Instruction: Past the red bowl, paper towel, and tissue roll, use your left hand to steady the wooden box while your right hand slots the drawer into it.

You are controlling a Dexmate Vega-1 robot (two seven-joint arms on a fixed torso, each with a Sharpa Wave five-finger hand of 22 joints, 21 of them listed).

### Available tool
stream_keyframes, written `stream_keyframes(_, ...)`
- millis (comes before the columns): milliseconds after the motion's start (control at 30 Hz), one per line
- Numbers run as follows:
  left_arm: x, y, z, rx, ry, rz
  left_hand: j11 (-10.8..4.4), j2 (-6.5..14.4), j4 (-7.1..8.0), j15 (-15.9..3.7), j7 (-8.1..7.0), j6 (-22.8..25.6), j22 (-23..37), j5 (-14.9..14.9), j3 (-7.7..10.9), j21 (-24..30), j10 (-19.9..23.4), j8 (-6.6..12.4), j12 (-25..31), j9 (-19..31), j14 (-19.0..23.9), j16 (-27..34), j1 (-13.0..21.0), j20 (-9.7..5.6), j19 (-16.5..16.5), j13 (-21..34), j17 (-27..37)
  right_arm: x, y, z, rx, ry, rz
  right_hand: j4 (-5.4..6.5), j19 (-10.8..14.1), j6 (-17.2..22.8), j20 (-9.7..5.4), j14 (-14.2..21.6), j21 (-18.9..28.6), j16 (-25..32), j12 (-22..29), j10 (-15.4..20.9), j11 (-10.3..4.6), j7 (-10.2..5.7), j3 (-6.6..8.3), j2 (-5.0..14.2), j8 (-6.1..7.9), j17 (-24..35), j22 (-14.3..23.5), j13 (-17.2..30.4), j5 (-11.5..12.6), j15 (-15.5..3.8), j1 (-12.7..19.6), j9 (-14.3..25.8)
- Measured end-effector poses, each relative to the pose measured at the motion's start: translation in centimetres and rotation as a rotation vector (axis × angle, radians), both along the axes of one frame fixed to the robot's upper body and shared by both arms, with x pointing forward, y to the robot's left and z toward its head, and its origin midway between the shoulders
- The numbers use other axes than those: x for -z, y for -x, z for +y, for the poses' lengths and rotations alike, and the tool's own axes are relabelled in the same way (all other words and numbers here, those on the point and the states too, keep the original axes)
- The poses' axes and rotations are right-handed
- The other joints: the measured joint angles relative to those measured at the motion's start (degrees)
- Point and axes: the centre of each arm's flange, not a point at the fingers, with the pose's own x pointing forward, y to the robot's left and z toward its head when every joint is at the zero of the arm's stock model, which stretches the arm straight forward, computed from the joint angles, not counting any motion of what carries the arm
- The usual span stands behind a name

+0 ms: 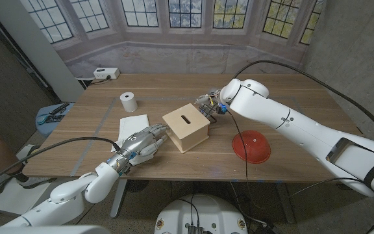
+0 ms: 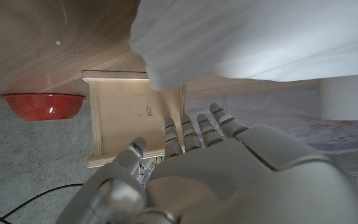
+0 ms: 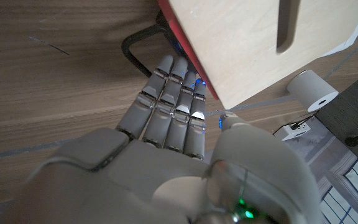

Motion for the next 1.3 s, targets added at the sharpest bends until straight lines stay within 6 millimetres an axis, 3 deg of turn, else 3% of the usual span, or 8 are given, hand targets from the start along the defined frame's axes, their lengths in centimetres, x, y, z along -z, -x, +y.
stream_keyframes(733, 0.07, -0.60, 0.11, 0.000, 0.013, -0.006, 0.00, -0.25, -0.24, 0.00, 0.02, 0.00, 0.00, 0.00, 0.24, 0.00, 0.00, 0.01, 0.00, -0.09, 0.00, 0.01, 0.22, 0.00, 0.00, 0.00, 0.00, 0.34, 0.56, 0.65, -0.043, -0.023, 0.031, -0.54, 0.31, -0.36, -0.31, 0.67, 0.00, -0.09, -0.39, 0.03, 0.04, 0.48, 0.53, -0.23, -0.52, -0.18, 0.00, 0.00, 0.00, 0.04, -0.22, -0.11)
stream_keyframes(1300, -0.16, -0.86, 0.15, 0.002, 0.012, -0.003, 0.00, -0.01, -0.24, 0.00, 0.13, 0.10, 0.00, 0.00, 0.24, 0.00, 0.00, 0.00, 0.00, -0.11, 0.00, 0.02, 0.45, 0.00, 0.00, 0.00, 0.01, 0.42, 0.05, 0.62, -0.050, -0.027, 0.048, -0.69, 0.16, -0.38, 0.63, 0.19, -0.39, -0.87, -0.83, -0.19, 0.27, 0.49, 1.17, -0.61, -0.25, -0.13, 0.00, 0.00, 0.00, 0.84, -0.60, 0.03)
